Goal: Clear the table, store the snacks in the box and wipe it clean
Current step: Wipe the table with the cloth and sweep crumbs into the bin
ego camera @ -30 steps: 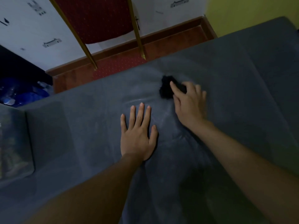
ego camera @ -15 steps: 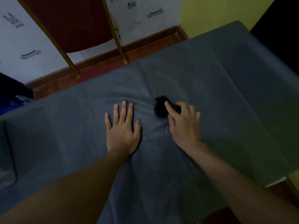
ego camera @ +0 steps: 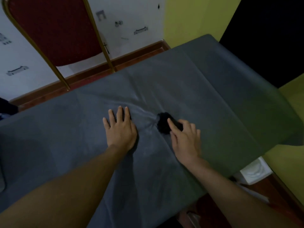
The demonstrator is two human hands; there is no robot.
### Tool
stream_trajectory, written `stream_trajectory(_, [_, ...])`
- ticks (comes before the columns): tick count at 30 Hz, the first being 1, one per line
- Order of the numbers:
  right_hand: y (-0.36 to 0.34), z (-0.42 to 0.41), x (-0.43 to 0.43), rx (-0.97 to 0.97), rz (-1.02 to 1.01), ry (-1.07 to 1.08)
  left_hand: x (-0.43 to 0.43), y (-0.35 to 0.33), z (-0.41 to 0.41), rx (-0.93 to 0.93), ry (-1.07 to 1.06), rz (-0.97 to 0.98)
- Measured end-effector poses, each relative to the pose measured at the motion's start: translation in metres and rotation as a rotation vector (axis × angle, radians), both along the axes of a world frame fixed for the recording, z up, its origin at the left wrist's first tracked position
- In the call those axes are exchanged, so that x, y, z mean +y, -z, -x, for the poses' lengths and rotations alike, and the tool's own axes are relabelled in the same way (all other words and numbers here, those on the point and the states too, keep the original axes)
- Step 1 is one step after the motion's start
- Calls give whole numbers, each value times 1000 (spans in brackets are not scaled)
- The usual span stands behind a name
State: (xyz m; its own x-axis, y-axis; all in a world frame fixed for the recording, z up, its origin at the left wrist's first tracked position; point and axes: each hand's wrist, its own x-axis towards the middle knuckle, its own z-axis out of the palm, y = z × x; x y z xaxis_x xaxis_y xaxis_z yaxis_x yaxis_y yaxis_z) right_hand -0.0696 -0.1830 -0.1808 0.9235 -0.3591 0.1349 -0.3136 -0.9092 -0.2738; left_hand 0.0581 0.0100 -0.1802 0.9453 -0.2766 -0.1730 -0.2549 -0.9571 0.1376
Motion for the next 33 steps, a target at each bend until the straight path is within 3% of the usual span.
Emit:
stream_trajectory(4, [-1, 16, 6, -22, -26, 145, -30, -1, 13, 12, 74, 127])
stream_trajectory(11, [11, 92, -4, -26, 8, -14, -44, 12, 30, -62, 126, 65])
stream_trajectory(17, [2, 68, -39, -11, -23, 318, -51, -2, 19, -64, 96, 146])
stream_trajectory(23, [7, 94, 1, 1, -32, 81, -63, -4, -26, -102, 46, 192])
stream_trajectory(26, [5, 72, -21, 12, -5, 34, -59, 9, -35, -91, 49, 129])
stream_trajectory(30, [-2, 11, -46, 9, -45, 294, -60, 16, -36, -99, 41, 93])
stream_trajectory(33, [-4, -10, -36, 25, -35, 347, -61, 16, -37, -99, 25, 73])
